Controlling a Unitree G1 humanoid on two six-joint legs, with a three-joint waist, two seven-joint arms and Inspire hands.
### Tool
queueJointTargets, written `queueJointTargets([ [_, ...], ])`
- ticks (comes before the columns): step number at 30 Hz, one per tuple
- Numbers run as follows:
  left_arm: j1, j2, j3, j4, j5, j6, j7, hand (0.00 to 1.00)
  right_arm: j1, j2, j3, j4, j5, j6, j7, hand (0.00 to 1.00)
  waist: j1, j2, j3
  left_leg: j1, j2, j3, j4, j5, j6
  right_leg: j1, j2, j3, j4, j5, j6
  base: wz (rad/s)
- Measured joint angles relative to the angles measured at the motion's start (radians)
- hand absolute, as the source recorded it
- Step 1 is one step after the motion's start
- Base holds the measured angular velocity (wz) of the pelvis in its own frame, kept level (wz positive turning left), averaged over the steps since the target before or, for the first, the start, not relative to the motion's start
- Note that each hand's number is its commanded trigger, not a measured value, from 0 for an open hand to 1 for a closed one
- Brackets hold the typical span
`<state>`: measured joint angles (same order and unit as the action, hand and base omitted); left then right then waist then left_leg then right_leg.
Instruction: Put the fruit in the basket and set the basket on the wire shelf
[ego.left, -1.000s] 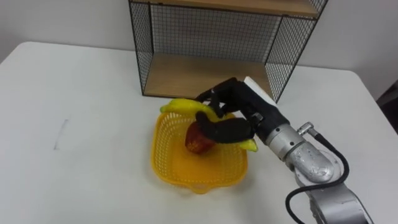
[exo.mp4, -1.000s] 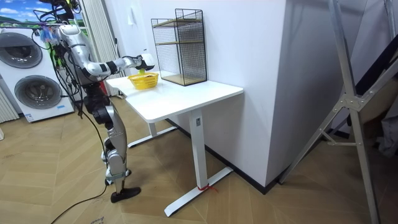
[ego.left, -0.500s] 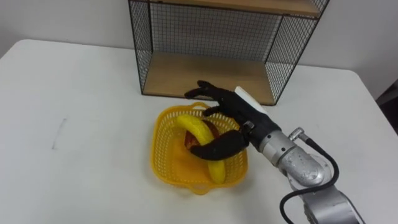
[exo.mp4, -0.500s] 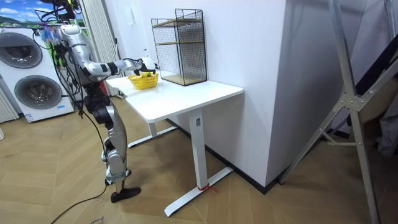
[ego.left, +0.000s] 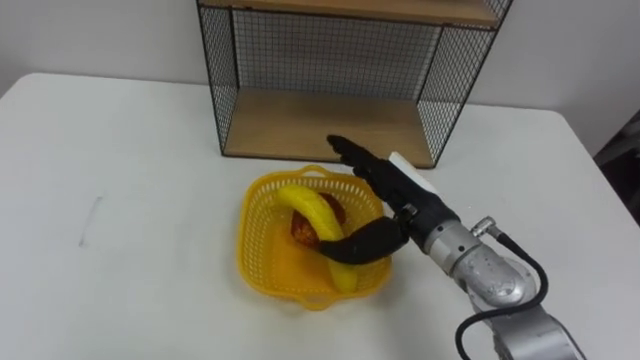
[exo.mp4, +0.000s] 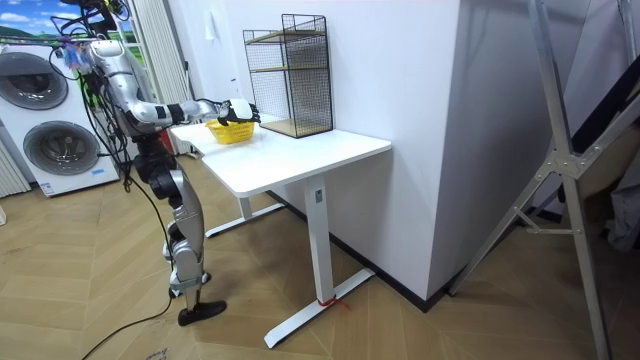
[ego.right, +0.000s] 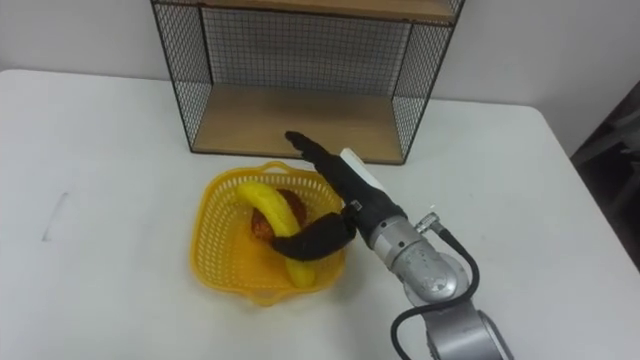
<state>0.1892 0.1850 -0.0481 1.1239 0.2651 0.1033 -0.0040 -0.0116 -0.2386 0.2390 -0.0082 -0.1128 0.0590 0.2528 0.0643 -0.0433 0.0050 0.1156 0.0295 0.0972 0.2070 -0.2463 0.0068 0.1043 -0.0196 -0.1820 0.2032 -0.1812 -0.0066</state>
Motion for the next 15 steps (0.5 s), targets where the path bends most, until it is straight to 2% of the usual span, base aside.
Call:
queueJointTargets([
  [3,0.000,-0.001,0.031,0.000,-0.002,-0.002,0.000,0.00,0.014,0.003,-0.038,-0.001,0.043,-0.001,-0.006,0.00,-0.006,0.008,-0.0019,0.001,0.000,0.001,0.000,0.000,0.000,0.000,0.000,0.000,0.000,0.000,0.000,0.00],
  [5,0.005,-0.001,0.069,0.002,-0.049,-0.004,0.000,0.00,0.032,0.003,-0.079,-0.002,0.111,-0.001,-0.035,0.00,-0.006,0.021,-0.0089,0.003,0.000,0.003,0.000,0.000,0.000,0.000,0.000,0.003,0.000,0.000,0.000,-0.02],
  [11,0.045,-0.004,0.153,0.007,-0.229,-0.028,0.046,0.00,0.039,0.004,-0.161,-0.009,0.181,-0.004,-0.085,0.00,-0.007,0.045,-0.0061,0.015,0.002,0.007,-0.001,0.000,0.000,0.008,0.001,0.003,0.000,0.000,0.000,-0.02],
  [15,0.075,-0.008,0.254,0.003,-0.375,-0.047,0.122,0.00,0.044,0.003,-0.228,-0.013,0.367,-0.008,-0.136,0.00,-0.007,0.048,-0.0064,0.018,0.010,0.004,-0.001,0.000,0.000,0.015,0.002,0.000,-0.002,0.000,0.000,0.02],
])
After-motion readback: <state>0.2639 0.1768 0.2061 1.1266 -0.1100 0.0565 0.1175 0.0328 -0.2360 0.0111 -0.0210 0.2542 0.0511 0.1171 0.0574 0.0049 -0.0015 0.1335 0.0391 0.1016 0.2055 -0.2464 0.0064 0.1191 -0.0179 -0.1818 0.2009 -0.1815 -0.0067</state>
